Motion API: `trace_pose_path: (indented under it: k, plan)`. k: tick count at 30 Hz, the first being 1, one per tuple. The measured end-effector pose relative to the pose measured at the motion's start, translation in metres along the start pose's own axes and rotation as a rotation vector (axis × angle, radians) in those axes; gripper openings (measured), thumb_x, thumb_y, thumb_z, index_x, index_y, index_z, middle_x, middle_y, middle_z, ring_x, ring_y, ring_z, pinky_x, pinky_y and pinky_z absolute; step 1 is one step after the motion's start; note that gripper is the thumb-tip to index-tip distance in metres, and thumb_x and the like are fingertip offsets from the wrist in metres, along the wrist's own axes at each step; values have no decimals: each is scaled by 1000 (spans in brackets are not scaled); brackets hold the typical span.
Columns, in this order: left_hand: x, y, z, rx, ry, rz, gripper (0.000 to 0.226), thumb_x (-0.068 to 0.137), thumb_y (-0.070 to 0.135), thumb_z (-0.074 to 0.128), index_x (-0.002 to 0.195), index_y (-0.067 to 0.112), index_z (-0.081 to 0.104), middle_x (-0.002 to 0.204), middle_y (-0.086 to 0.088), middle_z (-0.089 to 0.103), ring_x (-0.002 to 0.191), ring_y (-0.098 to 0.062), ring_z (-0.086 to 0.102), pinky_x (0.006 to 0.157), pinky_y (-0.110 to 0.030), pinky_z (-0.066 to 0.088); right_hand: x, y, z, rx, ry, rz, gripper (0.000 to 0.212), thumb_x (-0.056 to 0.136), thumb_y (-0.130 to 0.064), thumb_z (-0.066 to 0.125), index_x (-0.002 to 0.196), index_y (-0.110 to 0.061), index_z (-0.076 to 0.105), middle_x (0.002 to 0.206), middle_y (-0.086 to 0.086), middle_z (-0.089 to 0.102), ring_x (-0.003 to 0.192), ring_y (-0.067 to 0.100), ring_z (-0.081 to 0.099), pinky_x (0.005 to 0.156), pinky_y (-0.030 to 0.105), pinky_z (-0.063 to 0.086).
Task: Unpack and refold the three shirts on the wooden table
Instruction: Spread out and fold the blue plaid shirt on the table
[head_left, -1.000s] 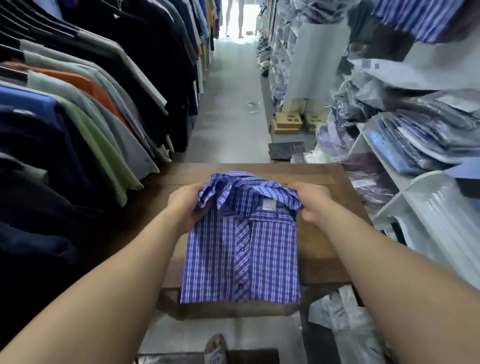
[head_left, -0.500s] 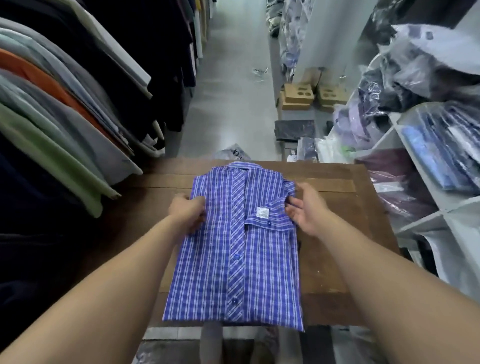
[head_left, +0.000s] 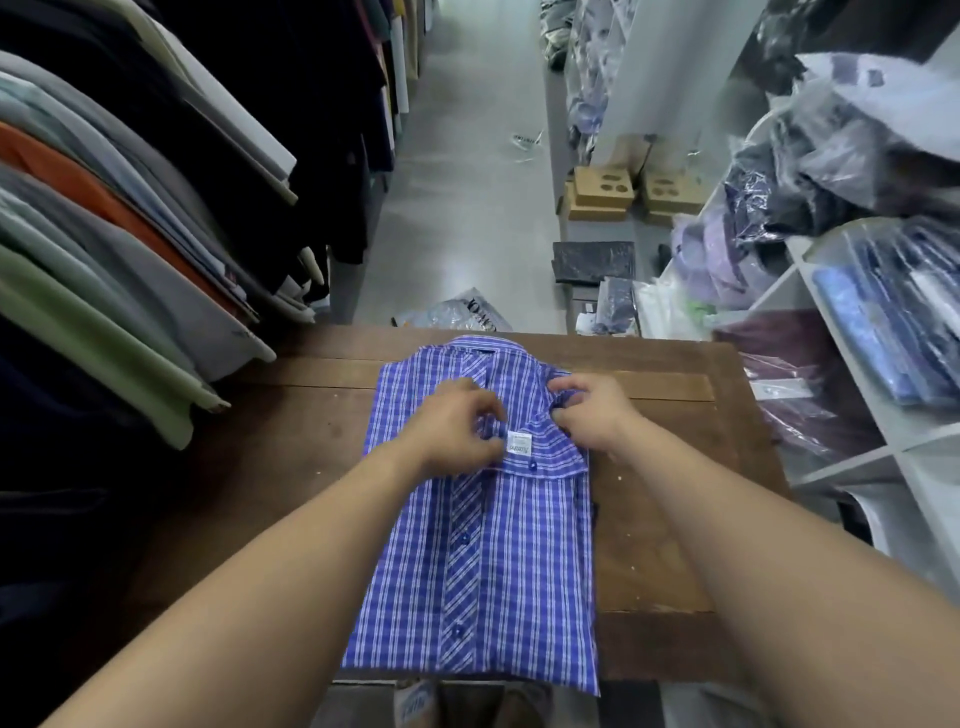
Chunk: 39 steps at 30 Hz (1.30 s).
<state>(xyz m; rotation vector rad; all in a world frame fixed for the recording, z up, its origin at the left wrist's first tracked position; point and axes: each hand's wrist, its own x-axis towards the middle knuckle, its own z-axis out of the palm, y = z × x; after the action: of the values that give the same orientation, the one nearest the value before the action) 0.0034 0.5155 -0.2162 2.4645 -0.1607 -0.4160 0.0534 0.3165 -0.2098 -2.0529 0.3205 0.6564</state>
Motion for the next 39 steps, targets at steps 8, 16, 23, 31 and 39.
trace_pose_path:
  k: [8,16,23,31,39]
  plan:
    - [18,7,13,157,231,-181,19,94,26,62,108,14,67,138,-9,32,116,-30,45,93,-42,50,1,1,-13,-661,-14,-359,26,69,-48,87,78,-29,73,112,-5,49,106,15,44,92,33,40]
    - [5,-6,8,-171,436,-297,37,90,8,59,127,13,59,155,-5,15,71,-18,61,76,-35,53,24,-25,6,-484,270,-386,35,91,-53,66,70,-25,65,91,-5,61,111,21,50,89,36,43]
    - [2,-4,17,-153,441,-165,35,93,14,63,127,20,57,154,6,12,69,-9,61,75,-38,57,37,-34,15,-476,283,-232,33,93,-56,60,85,-25,66,128,6,45,132,31,34,107,44,36]
    - [13,-5,29,-57,353,-77,44,98,13,51,140,24,47,154,-3,33,91,-21,64,79,-45,56,37,-2,2,-444,226,-229,47,96,-53,56,135,-28,52,139,7,43,124,32,50,101,40,42]
    - [-9,-29,18,115,467,-560,47,96,35,55,139,19,47,146,-12,41,132,-35,38,110,-48,30,13,22,-1,-355,214,-110,61,87,-50,72,136,-21,49,119,3,65,97,24,61,73,31,43]
